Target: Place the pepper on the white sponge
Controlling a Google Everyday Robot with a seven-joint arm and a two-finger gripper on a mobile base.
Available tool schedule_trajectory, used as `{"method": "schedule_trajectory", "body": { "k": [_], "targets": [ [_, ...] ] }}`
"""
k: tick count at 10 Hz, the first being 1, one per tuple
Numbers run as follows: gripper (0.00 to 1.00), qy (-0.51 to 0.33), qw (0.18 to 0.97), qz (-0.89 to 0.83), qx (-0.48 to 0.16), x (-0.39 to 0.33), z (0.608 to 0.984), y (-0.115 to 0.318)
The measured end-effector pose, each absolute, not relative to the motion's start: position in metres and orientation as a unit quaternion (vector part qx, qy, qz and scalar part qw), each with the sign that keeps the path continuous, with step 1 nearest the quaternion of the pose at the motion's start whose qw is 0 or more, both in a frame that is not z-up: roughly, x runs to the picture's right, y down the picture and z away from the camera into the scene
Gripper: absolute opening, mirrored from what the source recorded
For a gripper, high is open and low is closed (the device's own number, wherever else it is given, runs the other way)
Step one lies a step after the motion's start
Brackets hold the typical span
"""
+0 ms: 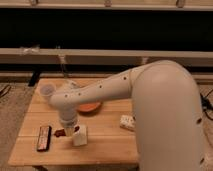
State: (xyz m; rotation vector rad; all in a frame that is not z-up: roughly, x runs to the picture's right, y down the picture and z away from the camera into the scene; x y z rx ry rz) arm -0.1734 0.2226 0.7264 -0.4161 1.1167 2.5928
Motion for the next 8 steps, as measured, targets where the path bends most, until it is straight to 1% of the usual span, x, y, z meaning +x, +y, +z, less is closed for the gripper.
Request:
{"method": "schedule_trajectory", "body": {
  "k": [4,8],
  "targets": [
    [0.03,0.405,0.108,0.9,-0.122,-0.147,0.738,0.239],
    [0.03,0.397,0.104,0.904,-0.119,-0.144,0.749,0.227]
  ]
}}
